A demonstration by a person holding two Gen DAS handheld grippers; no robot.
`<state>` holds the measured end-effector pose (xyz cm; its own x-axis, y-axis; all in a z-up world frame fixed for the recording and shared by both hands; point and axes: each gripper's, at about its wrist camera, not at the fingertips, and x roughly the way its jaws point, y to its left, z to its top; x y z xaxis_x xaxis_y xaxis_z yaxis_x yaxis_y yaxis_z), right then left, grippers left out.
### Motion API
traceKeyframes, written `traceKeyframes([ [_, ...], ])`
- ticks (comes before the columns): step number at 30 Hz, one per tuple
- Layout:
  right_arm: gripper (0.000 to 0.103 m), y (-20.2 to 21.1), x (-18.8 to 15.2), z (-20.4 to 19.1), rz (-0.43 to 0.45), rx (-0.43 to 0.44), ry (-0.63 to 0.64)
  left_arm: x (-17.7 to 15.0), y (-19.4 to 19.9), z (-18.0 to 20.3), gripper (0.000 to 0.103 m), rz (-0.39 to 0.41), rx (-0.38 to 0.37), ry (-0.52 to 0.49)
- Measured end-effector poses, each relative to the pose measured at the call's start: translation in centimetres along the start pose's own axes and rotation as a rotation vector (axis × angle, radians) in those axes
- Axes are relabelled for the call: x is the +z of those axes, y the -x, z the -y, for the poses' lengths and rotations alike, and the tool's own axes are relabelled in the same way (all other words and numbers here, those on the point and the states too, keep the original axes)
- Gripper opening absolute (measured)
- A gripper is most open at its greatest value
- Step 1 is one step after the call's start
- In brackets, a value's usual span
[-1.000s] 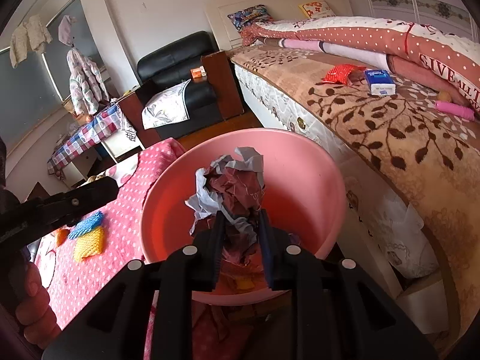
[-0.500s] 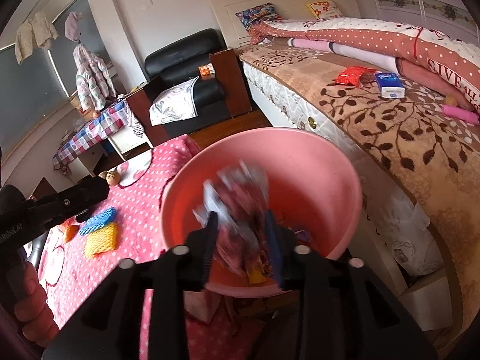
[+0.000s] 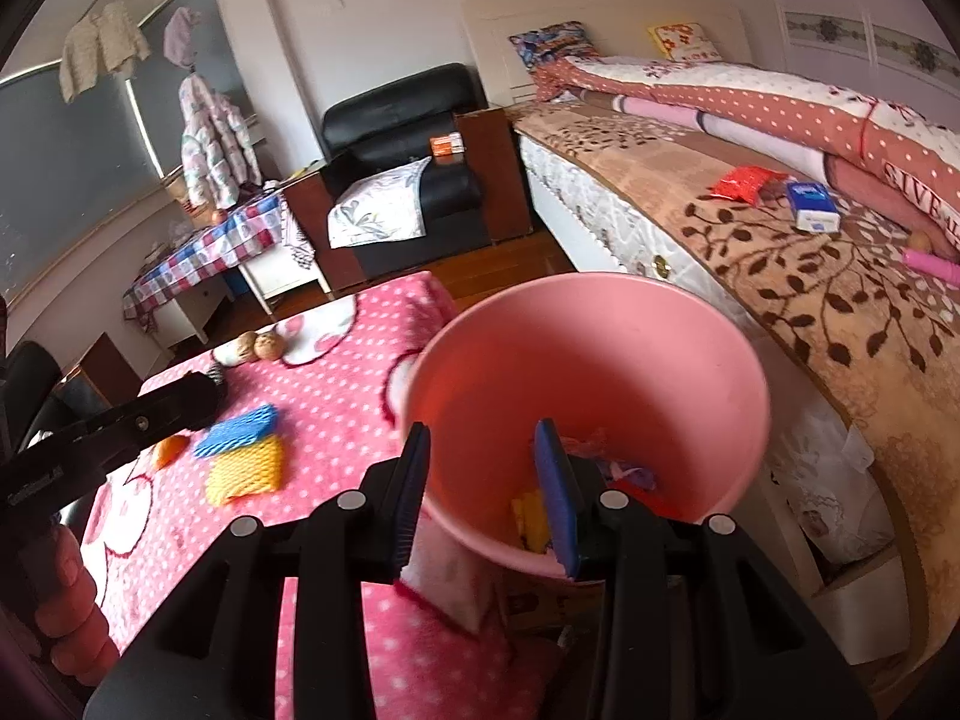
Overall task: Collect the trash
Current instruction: 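Move both grippers back over the table toward the orange peel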
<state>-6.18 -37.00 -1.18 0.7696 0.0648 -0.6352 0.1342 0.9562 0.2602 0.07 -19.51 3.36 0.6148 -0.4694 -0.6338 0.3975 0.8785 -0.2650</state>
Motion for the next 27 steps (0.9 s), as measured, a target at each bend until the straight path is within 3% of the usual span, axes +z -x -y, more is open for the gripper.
traceKeyframes([
  [15, 0.037, 0.5, -1.3, -5.8, 0.013, 0.095, 0.103, -2.3, 3.6, -6.3, 0.047, 0.015, 0.124, 0.085],
  [27, 0.037, -1.1, -2.8, -9.7, -0.047, 0.142, 0.163, -5.3, 6.7, -12.6, 0.047, 0.016, 0.214, 0.164],
])
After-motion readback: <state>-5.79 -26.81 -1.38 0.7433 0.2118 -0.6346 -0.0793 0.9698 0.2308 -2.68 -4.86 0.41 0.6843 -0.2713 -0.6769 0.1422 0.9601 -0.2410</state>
